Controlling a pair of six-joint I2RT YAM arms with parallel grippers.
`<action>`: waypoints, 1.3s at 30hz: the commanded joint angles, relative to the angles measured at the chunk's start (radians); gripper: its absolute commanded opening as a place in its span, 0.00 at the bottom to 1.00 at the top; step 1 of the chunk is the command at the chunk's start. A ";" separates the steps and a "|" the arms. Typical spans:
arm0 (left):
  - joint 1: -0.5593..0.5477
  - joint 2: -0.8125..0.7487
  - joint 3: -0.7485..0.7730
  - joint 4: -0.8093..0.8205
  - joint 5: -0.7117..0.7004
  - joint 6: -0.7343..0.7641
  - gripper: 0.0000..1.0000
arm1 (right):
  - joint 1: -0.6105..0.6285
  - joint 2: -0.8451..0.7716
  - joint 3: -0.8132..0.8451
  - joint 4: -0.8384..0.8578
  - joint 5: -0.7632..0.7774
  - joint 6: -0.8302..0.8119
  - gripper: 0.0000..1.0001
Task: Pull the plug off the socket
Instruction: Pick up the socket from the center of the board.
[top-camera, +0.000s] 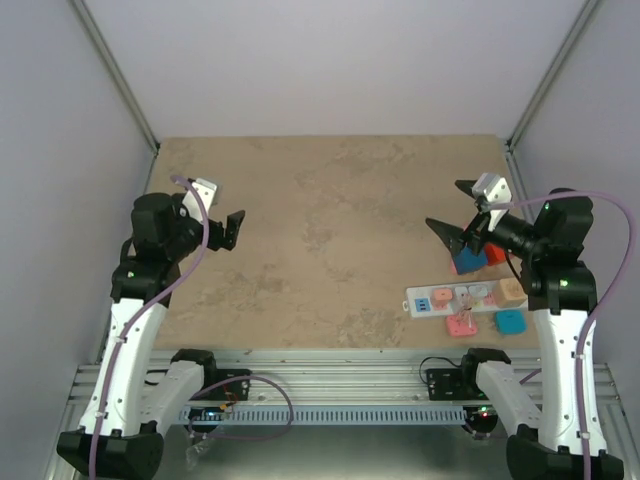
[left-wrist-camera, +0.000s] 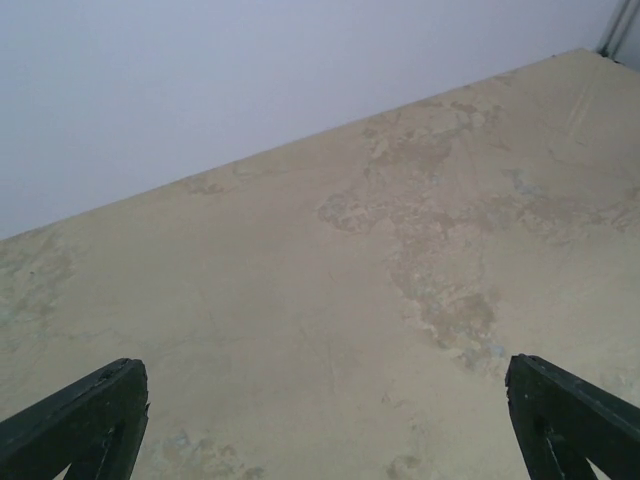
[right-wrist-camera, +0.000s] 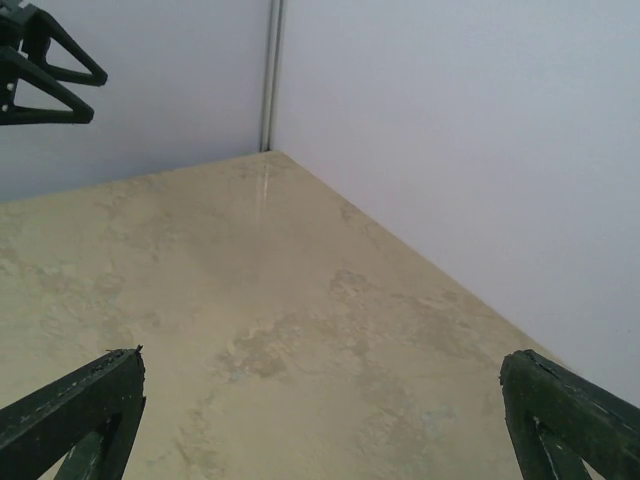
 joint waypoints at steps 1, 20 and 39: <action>0.002 0.003 0.034 -0.017 -0.062 -0.028 1.00 | 0.008 0.018 0.035 0.024 -0.044 0.052 0.98; 0.004 0.055 -0.007 -0.002 -0.152 0.022 1.00 | 0.014 0.252 0.144 -0.136 0.411 -0.124 0.98; 0.003 0.077 -0.077 0.080 -0.067 0.004 1.00 | 0.014 0.363 -0.054 -0.158 0.774 -0.143 0.98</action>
